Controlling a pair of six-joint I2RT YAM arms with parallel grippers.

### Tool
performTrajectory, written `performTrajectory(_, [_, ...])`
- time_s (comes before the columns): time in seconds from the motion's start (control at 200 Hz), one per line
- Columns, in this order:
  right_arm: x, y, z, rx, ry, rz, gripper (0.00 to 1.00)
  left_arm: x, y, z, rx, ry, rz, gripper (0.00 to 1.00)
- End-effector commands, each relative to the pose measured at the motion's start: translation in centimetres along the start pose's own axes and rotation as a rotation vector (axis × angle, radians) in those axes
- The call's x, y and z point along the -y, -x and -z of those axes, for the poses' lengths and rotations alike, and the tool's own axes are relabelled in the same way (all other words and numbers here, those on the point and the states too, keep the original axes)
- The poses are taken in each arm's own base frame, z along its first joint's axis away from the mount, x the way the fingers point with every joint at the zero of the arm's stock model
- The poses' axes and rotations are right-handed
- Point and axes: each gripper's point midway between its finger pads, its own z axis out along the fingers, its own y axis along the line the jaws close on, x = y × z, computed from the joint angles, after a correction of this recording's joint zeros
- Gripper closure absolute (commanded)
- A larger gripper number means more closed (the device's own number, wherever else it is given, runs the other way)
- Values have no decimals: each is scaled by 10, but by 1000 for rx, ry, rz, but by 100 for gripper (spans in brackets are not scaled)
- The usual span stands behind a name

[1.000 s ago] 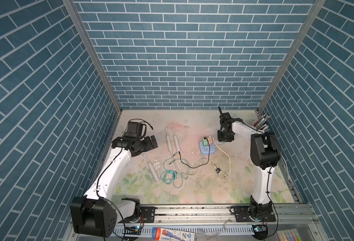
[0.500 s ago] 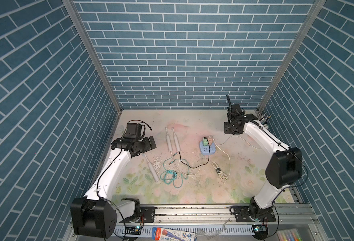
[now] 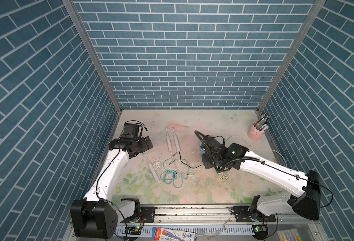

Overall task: Charge the electric toothbrush
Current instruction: Place the plug at the center of the board.

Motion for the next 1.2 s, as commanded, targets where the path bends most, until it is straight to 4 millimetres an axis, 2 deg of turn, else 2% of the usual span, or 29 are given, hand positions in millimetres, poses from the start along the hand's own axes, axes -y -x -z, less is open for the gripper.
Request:
performTrajectory(0.0, [-10, -22, -28, -41, 19, -184, 100, -6, -1, 3, 0, 19, 16, 0])
performTrajectory(0.2, [-31, -44, -59, -98, 52, -267, 100, -6, -2, 2, -8, 11, 16, 0])
performTrajectory(0.355, [-26, -68, -79, -178, -2, -313, 100, -6, -1, 2, -3, 9, 17, 0])
performTrajectory(0.625, [-15, -93, -86, -230, -72, -306, 100, -4, -1, -1, -16, -6, 27, 0])
performTrajectory(0.94, [-14, -102, -101, -308, -86, -268, 100, -5, -2, -1, -18, -11, 30, 0])
performTrajectory(0.995, [-14, -99, -98, -297, -89, -259, 92, -4, -2, -1, -19, -12, 29, 0])
performTrajectory(1.08, [-16, -91, -89, -281, -79, -240, 69, -4, -2, 0, -17, -15, 29, 0])
performTrajectory(1.165, [-23, -85, -77, -282, -36, -225, 56, -3, -2, 0, -20, -21, 30, 0])
performTrajectory(1.195, [-25, -84, -73, -284, -22, -212, 49, -3, -2, 0, -20, -22, 32, 0])
